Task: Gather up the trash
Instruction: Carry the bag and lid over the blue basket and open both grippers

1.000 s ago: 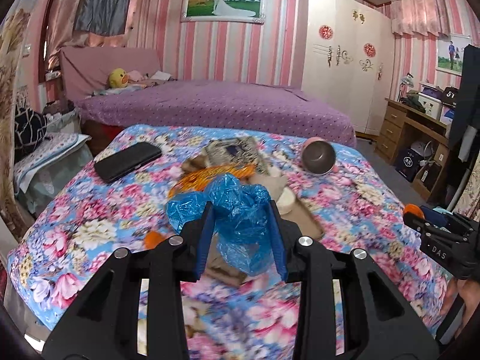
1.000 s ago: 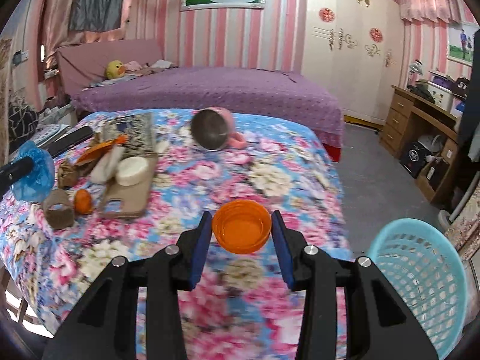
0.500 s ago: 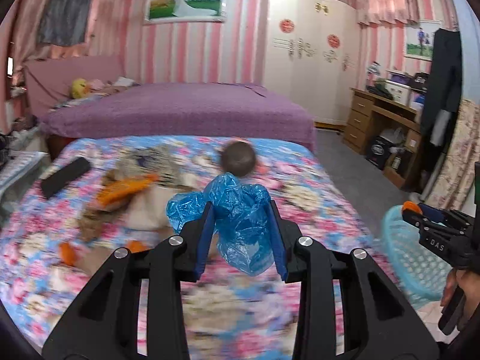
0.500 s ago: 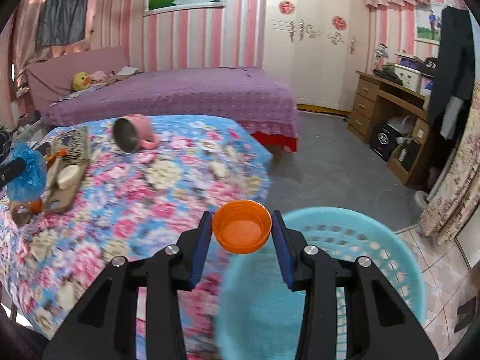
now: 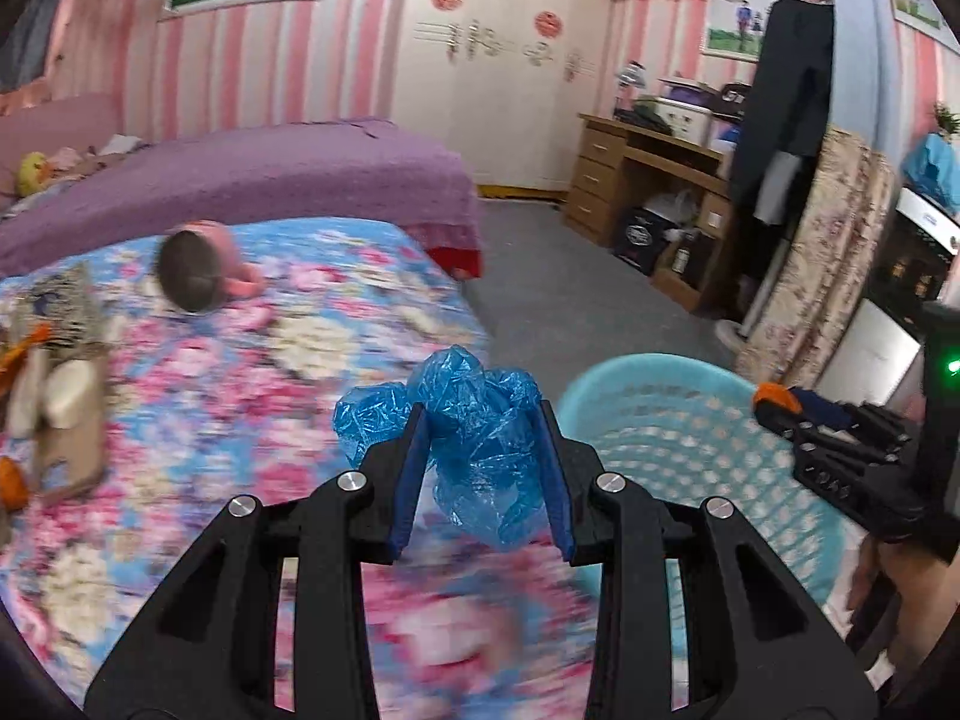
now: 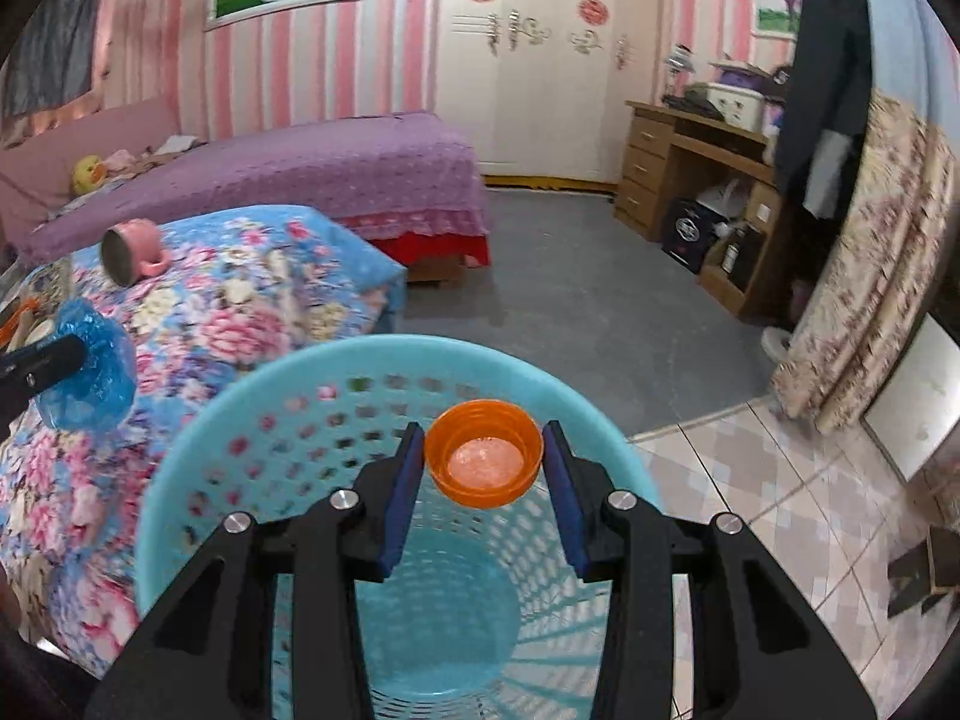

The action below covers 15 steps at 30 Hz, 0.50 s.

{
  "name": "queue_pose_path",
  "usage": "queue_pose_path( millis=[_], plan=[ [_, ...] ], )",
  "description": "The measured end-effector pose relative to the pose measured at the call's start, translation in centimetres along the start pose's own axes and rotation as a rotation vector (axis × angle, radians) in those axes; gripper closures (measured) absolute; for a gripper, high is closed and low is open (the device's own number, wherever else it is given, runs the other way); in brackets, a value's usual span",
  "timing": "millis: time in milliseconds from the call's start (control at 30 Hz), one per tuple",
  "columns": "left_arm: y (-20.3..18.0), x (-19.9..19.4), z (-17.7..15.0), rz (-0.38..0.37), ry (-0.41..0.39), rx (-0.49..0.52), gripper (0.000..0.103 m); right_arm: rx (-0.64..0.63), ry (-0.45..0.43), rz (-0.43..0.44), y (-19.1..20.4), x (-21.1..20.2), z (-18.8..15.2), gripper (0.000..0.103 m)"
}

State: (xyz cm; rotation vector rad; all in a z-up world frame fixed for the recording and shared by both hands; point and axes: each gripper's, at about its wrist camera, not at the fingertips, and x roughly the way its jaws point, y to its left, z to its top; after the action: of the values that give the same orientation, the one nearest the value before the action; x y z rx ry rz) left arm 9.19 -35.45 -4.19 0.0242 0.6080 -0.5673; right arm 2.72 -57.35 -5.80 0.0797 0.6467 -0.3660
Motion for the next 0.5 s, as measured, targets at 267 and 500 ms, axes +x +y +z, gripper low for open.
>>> queue_pose_path(
  millis=[267,500],
  plan=[
    [-6.8,1.7,0.0,-0.069,0.004,0.082,0.069,0.072,-0.014,-0.022,-3.1,-0.4,-0.8,0.063],
    [-7.4,2.7,0.0,-0.067,0.033,0.092,0.025,0.089,-0.020,-0.024,-3.4,-0.3,-0.9,0.063]
  ],
)
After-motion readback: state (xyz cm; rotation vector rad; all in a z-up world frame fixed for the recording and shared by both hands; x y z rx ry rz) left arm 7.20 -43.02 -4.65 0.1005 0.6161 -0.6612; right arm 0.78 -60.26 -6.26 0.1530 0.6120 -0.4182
